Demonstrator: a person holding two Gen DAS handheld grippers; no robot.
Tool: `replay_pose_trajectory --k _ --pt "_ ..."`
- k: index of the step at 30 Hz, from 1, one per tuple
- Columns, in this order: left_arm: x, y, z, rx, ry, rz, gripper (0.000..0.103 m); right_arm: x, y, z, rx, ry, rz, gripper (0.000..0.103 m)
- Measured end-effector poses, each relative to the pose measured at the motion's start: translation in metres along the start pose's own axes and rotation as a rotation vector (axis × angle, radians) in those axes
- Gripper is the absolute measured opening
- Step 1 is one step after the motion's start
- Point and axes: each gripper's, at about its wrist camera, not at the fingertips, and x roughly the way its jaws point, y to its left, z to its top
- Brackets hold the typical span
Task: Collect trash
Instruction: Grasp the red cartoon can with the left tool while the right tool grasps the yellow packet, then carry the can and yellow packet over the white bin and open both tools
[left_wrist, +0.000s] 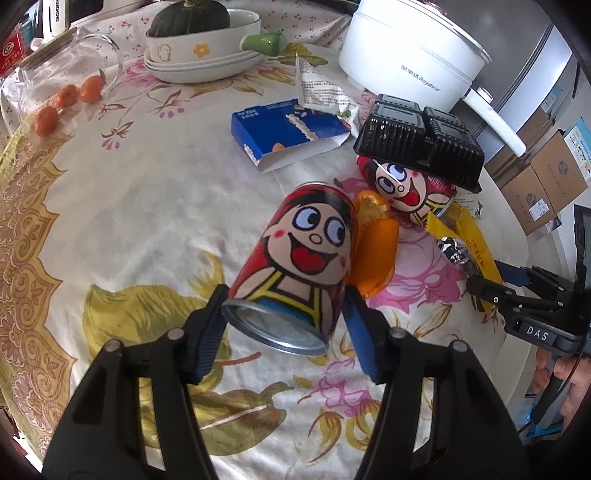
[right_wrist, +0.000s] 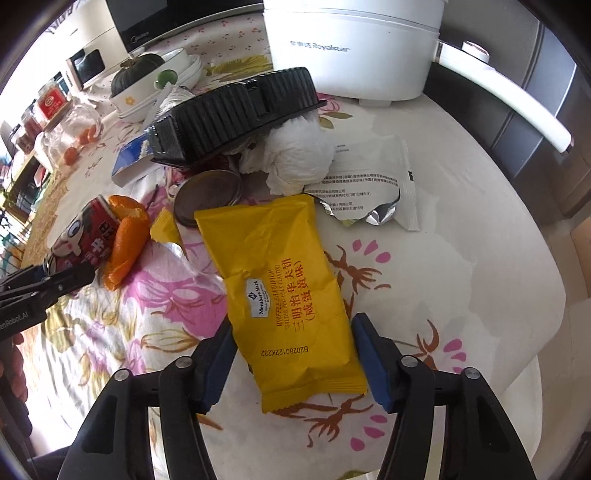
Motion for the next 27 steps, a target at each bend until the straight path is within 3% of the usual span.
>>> replay_pose_trajectory --k 6,13,27 --pt "-0.008 0.001 -0.003 0.010 -0.002 0.014 0.062 -0.013 -0.005 -0.003 0.010 -0.003 0.017 0.048" --pt "-0.020 0.002 -0.008 0.009 -0.006 0.002 0.061 -0.033 -0.016 -0.012 0.019 -0.002 0.026 0.048" --pt "-0.053 -0.016 -0.016 0.052 -0.098 -0.017 0.057 -0.069 -0.049 -0.037 0.070 -0.018 0.042 0.048"
